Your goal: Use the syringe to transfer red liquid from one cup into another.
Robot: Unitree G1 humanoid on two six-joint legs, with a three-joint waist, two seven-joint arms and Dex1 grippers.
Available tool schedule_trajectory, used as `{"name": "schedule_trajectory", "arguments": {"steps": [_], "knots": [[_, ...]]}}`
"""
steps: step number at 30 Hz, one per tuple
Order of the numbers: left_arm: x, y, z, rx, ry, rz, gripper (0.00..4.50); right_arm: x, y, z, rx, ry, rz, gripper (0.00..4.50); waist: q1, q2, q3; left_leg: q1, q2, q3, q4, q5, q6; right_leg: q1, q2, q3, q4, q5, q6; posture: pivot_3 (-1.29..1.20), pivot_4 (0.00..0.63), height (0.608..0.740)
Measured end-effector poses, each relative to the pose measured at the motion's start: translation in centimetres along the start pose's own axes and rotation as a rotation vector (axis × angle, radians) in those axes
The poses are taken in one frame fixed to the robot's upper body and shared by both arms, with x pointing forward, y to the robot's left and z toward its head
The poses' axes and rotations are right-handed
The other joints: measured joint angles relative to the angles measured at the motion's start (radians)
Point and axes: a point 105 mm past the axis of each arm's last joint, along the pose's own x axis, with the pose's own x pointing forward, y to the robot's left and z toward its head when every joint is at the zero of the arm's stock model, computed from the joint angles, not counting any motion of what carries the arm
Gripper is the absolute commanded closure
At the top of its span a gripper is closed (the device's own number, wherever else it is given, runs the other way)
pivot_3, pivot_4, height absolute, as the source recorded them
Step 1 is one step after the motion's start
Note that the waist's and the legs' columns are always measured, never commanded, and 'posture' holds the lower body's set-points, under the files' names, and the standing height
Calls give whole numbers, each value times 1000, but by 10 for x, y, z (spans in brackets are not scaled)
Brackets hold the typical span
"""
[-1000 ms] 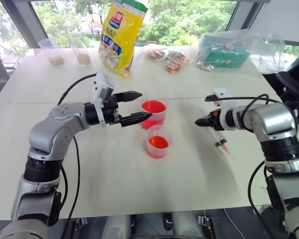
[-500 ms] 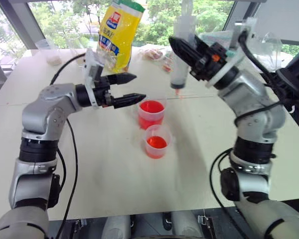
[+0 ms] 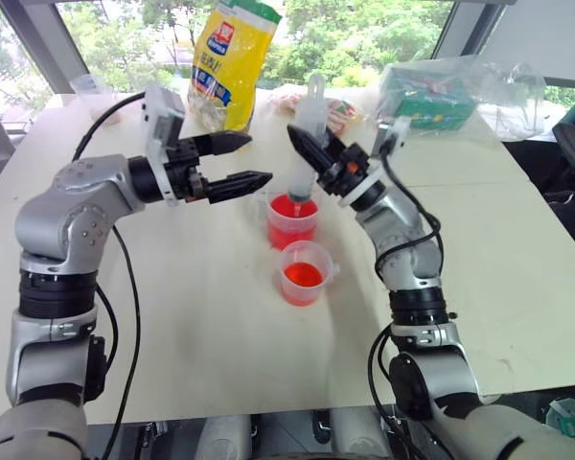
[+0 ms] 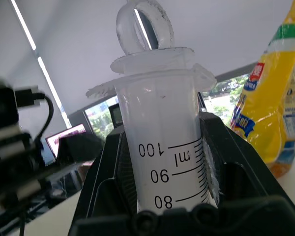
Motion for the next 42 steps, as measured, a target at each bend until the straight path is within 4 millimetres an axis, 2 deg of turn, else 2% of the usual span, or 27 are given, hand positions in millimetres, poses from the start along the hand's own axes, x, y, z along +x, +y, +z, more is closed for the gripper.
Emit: {"name": "schedule_trajectory", "arguments": {"steps": [3, 5, 10, 18, 28, 33, 36, 42], "knots": [[7, 3, 11, 11, -35, -6, 0, -5, 7, -16, -12, 46, 22, 3121, -2, 0, 0, 0, 0, 0, 0, 0, 0, 0, 0, 0, 0, 0, 0, 0, 150, 740], [11, 4, 10, 5, -45, -11, 0, -7, 9, -21, -32, 70, 35, 3121, -4, 0, 0, 0, 0, 0, 0, 0, 0, 0, 0, 0, 0, 0, 0, 0, 150, 740], [25, -2, 0, -26, -41, -53, 0, -8, 13, -23, -98, 86, 61, 3121, -4, 0, 0, 0, 0, 0, 0, 0, 0, 0, 0, 0, 0, 0, 0, 0, 150, 740], [32, -12, -6, -53, -14, -112, 0, -13, 10, -31, -133, 114, 59, 3121, -3, 0, 0, 0, 0, 0, 0, 0, 0, 0, 0, 0, 0, 0, 0, 0, 150, 740], [32, -14, -6, -61, -8, -124, 0, -12, 10, -31, -139, 115, 63, 3121, -3, 0, 0, 0, 0, 0, 0, 0, 0, 0, 0, 0, 0, 0, 0, 0, 150, 740], [42, -18, -10, -88, -27, -146, 0, -12, 10, -31, -142, 115, 65, 3121, -1, 0, 0, 0, 0, 0, 0, 0, 0, 0, 0, 0, 0, 0, 0, 0, 150, 740], [48, -14, -12, -103, -36, -135, 886, -13, 9, -31, -146, 119, 62, 3121, -1, 0, 0, 1, 0, 0, 0, 0, 0, 0, 0, 0, 0, 0, 0, 0, 150, 740], [50, -1, -15, -105, -45, -77, 3887, -13, 10, -31, -150, 121, 71, 3121, -2, 0, 0, 1, 0, 0, 0, 0, 0, 0, 0, 0, 0, 0, 0, 0, 150, 740]]}}
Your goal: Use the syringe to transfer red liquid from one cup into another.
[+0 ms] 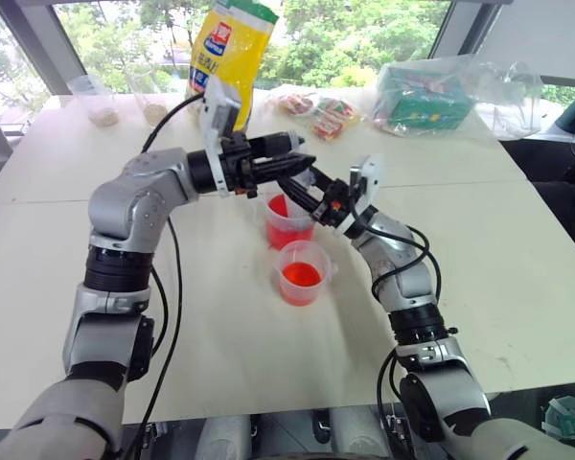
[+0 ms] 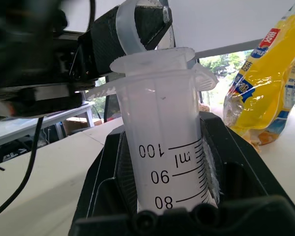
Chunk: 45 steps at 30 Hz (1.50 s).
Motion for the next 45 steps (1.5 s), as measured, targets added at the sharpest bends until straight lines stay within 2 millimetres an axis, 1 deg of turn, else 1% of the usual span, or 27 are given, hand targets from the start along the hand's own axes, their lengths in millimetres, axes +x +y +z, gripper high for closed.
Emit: {"name": "schedule_trajectory", "arguments": {"steps": [1, 2, 12, 30, 45], "knots": [[-1, 2, -1, -1, 1, 10, 4386, 0, 1, 0, -1, 0, 5, 3121, 0, 0, 0, 0, 0, 0, 0, 0, 0, 0, 0, 0, 0, 0, 0, 0, 150, 740], [0, 1, 0, -1, -1, 6, 4457, 0, 1, 0, -2, 1, 4, 3121, 1, 0, 0, 0, 0, 0, 0, 0, 0, 0, 0, 0, 0, 0, 0, 0, 150, 740], [0, 2, 1, 18, 6, -1, 4457, -2, 1, -1, -7, 7, 18, 3121, 1, 0, 0, 0, 0, 0, 0, 0, 0, 0, 0, 0, 0, 0, 0, 0, 150, 740], [3, 8, 9, 21, 2, 1, 4457, -3, -1, -1, -2, 10, 12, 3121, 2, 0, 0, 0, 0, 0, 0, 0, 0, 0, 0, 0, 0, 0, 0, 0, 150, 740], [4, 9, 16, 49, -14, -7, 4457, -4, -2, -2, -1, 18, 10, 3121, 2, 0, 0, 0, 0, 0, 0, 0, 0, 0, 0, 0, 0, 0, 0, 0, 150, 740]]}}
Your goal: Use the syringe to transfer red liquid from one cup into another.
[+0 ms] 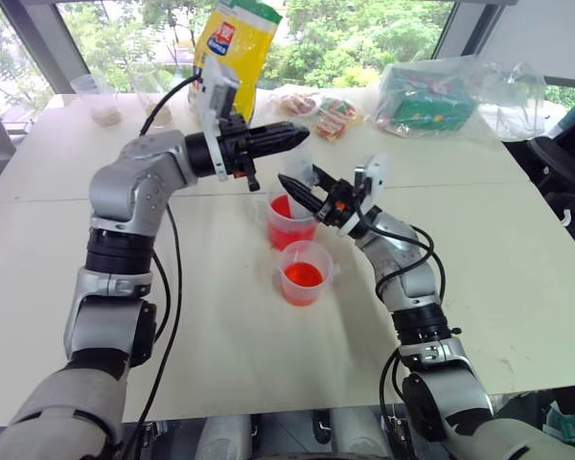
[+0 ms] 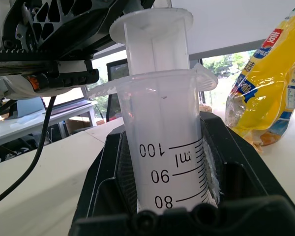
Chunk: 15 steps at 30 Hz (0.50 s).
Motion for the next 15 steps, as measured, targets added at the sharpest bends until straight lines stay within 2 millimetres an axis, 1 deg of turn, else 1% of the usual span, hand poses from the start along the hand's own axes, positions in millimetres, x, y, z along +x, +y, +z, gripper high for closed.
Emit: {"name": "schedule_trajectory", "arguments": {"steps": [8, 11, 15], "knots": [[-1, 0, 1, 8, -1, 3, 4457, 1, 0, 1, 3, 5, 3, 3121, -1, 0, 0, 0, 0, 0, 0, 0, 0, 0, 0, 0, 0, 0, 0, 0, 150, 740], [-4, 2, 3, 20, 4, 17, 3522, 3, -1, 3, 12, 4, 8, 3121, -1, 0, 0, 0, 0, 0, 0, 0, 0, 0, 0, 0, 0, 0, 0, 0, 150, 740], [-4, -3, 8, 46, 6, 4, 1730, 6, -3, 8, 17, -4, 2, 3121, -1, 0, 0, 0, 0, 0, 0, 0, 0, 0, 0, 0, 0, 0, 0, 0, 150, 740]]}}
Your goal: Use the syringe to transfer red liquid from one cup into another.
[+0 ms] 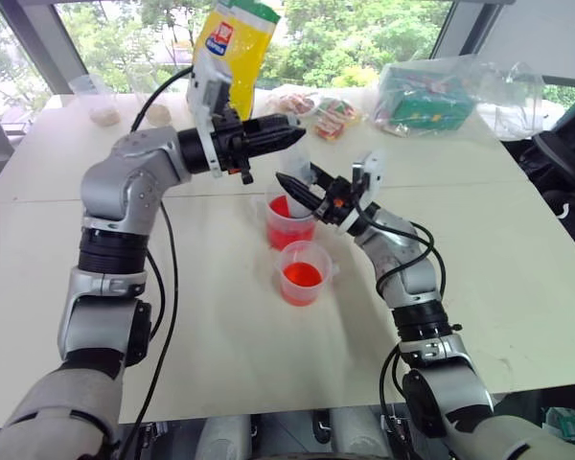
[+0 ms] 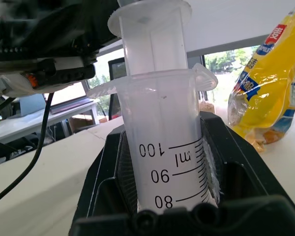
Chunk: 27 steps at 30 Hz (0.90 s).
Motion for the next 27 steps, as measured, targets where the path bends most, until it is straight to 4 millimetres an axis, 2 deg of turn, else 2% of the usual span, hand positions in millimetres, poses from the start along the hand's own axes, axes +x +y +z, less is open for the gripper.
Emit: {"name": "schedule_trajectory", "arguments": {"steps": [3, 4, 7, 13, 17, 20, 24, 27], "knots": [[-3, -3, -1, 3, 8, -10, 349, 1, -3, 3, 8, -2, -10, 3121, -1, 0, 0, 0, 0, 0, 0, 0, 0, 0, 0, 0, 0, 0, 0, 0, 150, 740], [-3, -4, -1, 0, 7, -13, 11, 0, -4, 2, 10, 1, -16, 3121, 0, 0, 0, 0, 0, 0, 0, 0, 0, 0, 0, 0, 0, 0, 0, 0, 150, 740], [-7, -6, -2, 5, 13, -11, 11, 1, -5, 4, 12, 2, -21, 3121, -1, 0, 0, 0, 0, 0, 0, 0, 0, 0, 0, 0, 0, 0, 0, 0, 150, 740], [-38, 2, -3, 8, 46, 69, 11, 5, -12, 18, 6, -39, -37, 3121, -4, 0, 0, 0, 1, 0, 0, 0, 0, 0, 0, 0, 1, 0, 0, 0, 150, 740], [-49, 4, 0, 11, 55, 98, 11, 7, -14, 30, 16, -70, -44, 3121, 0, 0, 0, 0, 0, 0, 0, 0, 0, 0, 0, 0, 0, 0, 0, 0, 150, 740], [-55, 6, 5, 14, 43, 121, 11, 4, -14, 55, 35, -124, -32, 3121, 3, 0, 0, 0, 0, 0, 0, 0, 0, 0, -1, 0, 0, 0, 0, 0, 150, 740], [-55, 7, 7, 12, 29, 134, 11, -1, 2, 97, 75, -203, 56, 3121, 1, 0, 0, 0, 0, 0, 0, 0, 0, 0, -1, 0, 0, 0, 0, 0, 150, 740], [-54, 7, 7, 8, 24, 131, 11, -10, 20, 110, 144, -201, 144, 3121, 1, 0, 0, 0, 0, -1, 0, 0, 0, 0, -1, 0, 0, 0, 0, 0, 150, 740]]}}
